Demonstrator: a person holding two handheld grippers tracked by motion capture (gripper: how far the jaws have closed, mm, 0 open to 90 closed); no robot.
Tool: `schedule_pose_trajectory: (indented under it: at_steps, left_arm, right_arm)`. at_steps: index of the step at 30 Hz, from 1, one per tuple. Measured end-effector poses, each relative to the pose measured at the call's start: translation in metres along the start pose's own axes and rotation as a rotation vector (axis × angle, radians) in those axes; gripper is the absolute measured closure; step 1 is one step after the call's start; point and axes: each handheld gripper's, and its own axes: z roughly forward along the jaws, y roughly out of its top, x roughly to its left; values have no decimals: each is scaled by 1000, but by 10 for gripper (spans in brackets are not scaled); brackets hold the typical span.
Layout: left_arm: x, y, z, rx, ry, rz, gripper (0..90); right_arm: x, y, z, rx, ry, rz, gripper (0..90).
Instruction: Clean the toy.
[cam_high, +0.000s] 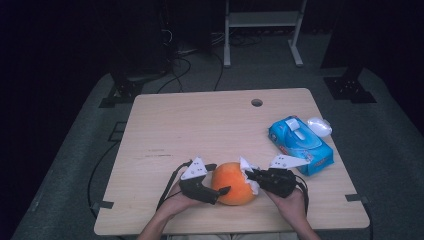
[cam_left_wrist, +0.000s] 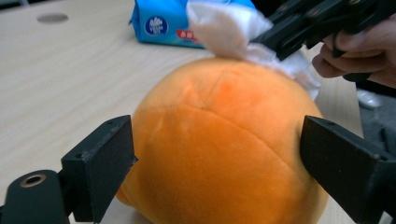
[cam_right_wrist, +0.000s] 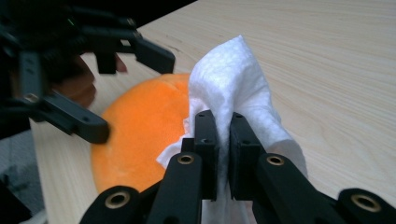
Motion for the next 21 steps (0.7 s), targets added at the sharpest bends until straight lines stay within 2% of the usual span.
schedule_pose_trajectory:
  at_steps: [2,5,9,10,11,12,13,14,15,16,17,18,19,21]
  left_arm:
    - [-3,-2,4,10,-2,7,153]
    - [-15,4,3,20,9,53,233]
    - [-16,7,0,13,-16,71,233]
    - [-10,7,-4,-18,-25,38,230]
    - [-7,7,-5,-24,-17,14,208]
    - [-7,7,-5,-24,-17,14,174]
    - [-4,5,-4,-19,-4,-7,174]
    - [-1,4,-3,-12,3,-39,124]
    - [1,2,-1,-7,-11,-68,105]
    - [-2,0,3,12,-23,-54,175]
    - [-6,1,3,11,-14,-36,210]
    - [-6,1,3,11,-14,-36,232]
    - [-13,7,3,13,-14,-3,245]
    - [-19,9,2,16,-6,29,262]
  right_arm:
    - [4,3,-1,-16,14,15,829]
    - [19,10,2,-21,37,-38,828]
    - [17,9,2,-7,36,-48,832]
    - [13,6,1,1,25,-42,833]
    - [11,5,0,6,12,-51,833]
    - [11,5,0,6,12,-51,833]
    - [9,3,0,2,9,-42,834]
    - [7,3,-1,-2,13,-27,833]
    - [6,3,-1,-1,19,-20,833]
    - [10,6,0,-2,20,-30,831]
    - [14,9,1,-6,25,-39,830]
    - [18,11,1,-7,28,-56,829]
    - [21,12,2,-11,36,-64,828]
    - [20,12,2,-8,37,-67,830]
